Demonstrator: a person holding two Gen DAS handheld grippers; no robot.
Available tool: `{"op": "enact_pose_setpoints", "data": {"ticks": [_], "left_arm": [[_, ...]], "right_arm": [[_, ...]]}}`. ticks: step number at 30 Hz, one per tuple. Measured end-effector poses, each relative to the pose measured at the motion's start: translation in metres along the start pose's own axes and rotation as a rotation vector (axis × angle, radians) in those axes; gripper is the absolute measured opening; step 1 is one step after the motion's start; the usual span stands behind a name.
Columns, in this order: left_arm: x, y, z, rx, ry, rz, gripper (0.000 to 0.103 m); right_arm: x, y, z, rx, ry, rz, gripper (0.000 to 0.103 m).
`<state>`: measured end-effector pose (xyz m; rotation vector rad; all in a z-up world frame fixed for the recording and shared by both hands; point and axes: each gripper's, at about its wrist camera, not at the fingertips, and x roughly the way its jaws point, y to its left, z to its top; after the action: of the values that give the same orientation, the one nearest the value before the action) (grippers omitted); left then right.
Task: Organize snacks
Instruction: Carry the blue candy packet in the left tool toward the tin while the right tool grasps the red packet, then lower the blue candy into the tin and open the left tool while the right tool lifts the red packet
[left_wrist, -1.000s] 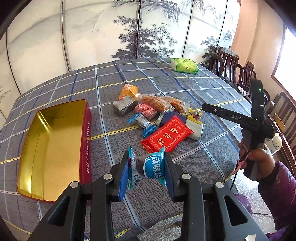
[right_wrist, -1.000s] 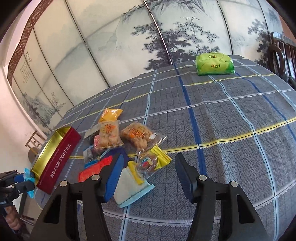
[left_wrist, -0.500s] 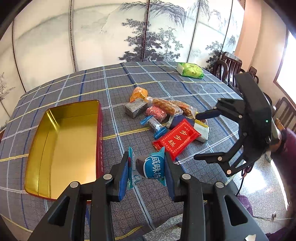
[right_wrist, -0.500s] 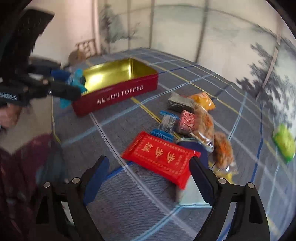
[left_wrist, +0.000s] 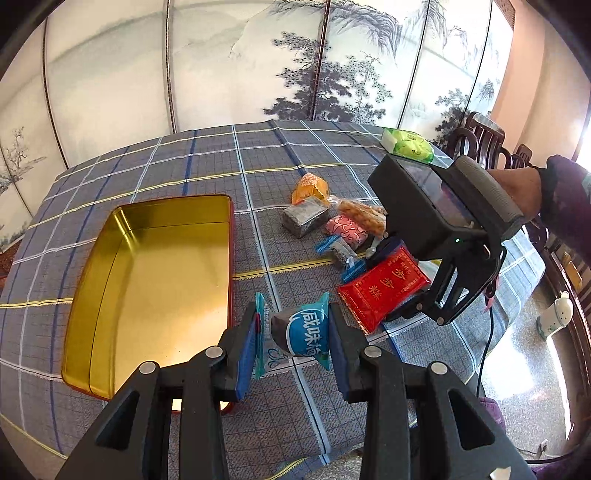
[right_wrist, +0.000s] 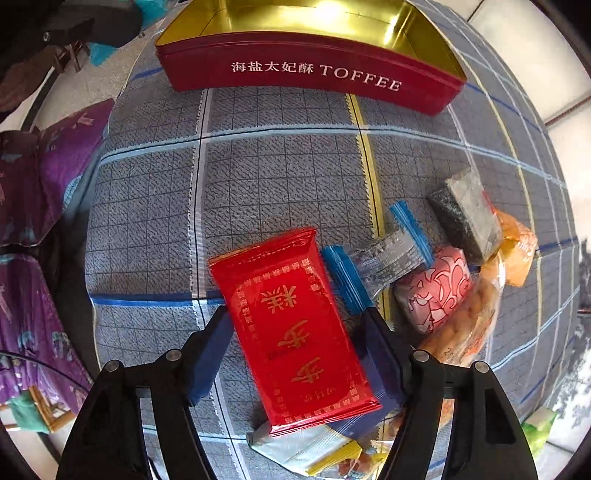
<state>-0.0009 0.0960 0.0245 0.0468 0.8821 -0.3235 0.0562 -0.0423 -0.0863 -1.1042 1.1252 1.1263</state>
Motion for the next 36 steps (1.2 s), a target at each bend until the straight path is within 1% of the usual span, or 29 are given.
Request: {"op": "enact_pose_setpoints", "data": {"ticks": [1,3,5,7,8,11,14,17,20,22,23,26,27,28,30,36], "left_arm": [[0.0,0.001,0.0,-0.002,-0.002,0.0,0.032],[0.0,0.003,0.0,-0.008,-0.005,-0.001,0.032],[0.0,0.004,0.001,-0.01,-0.007,-0.001,0.032],[-0.002,0.005,0.002,-0.012,-0.014,-0.004,0.032],[-0.003,0.005,0.002,-0.013,-0.018,-0.005,0.032],[-0.01,0.007,0.002,-0.014,-0.036,-0.007,0.032],[-0.019,0.012,0.004,-0.015,-0.056,0.002,0.032],[-0.024,0.021,0.008,-0.023,-0.065,0.011,0.032],[-0.026,0.032,0.014,-0.035,-0.069,0.03,0.032],[-0.026,0.04,0.017,-0.037,-0.074,0.048,0.032],[-0.025,0.043,0.019,-0.034,-0.076,0.061,0.032],[-0.019,0.055,0.024,-0.033,-0.074,0.098,0.032],[-0.015,0.059,0.026,-0.035,-0.069,0.107,0.032],[-0.012,0.063,0.028,-0.034,-0.066,0.117,0.032],[-0.004,0.071,0.032,-0.021,-0.06,0.145,0.032],[0.022,0.092,0.042,0.011,-0.036,0.218,0.032]], "right_arm": [[-0.001,-0.003,-0.001,0.024,0.003,0.025,0.065],[-0.005,-0.002,-0.004,0.037,0.01,0.022,0.061],[-0.01,0.0,-0.007,0.087,0.001,0.017,0.057],[-0.016,0.004,-0.013,0.129,-0.017,0.014,0.046],[-0.019,0.006,-0.016,0.154,-0.037,0.017,0.045],[-0.025,0.017,-0.033,0.249,-0.126,0.015,0.044],[-0.035,0.026,-0.053,0.418,-0.295,0.05,0.044],[-0.041,0.038,-0.075,0.593,-0.448,0.039,0.044],[-0.039,0.053,-0.098,0.729,-0.557,0.027,0.044],[-0.025,0.071,-0.093,0.806,-0.619,0.039,0.044],[-0.025,0.075,-0.097,0.831,-0.644,0.041,0.044],[-0.021,0.083,-0.102,0.887,-0.692,0.047,0.044],[-0.019,0.075,-0.101,0.897,-0.701,0.046,0.044],[-0.016,0.067,-0.099,0.904,-0.707,0.048,0.044],[-0.013,0.063,-0.097,0.918,-0.716,0.047,0.044],[-0.014,0.063,-0.093,0.937,-0.731,0.058,0.044]]}}
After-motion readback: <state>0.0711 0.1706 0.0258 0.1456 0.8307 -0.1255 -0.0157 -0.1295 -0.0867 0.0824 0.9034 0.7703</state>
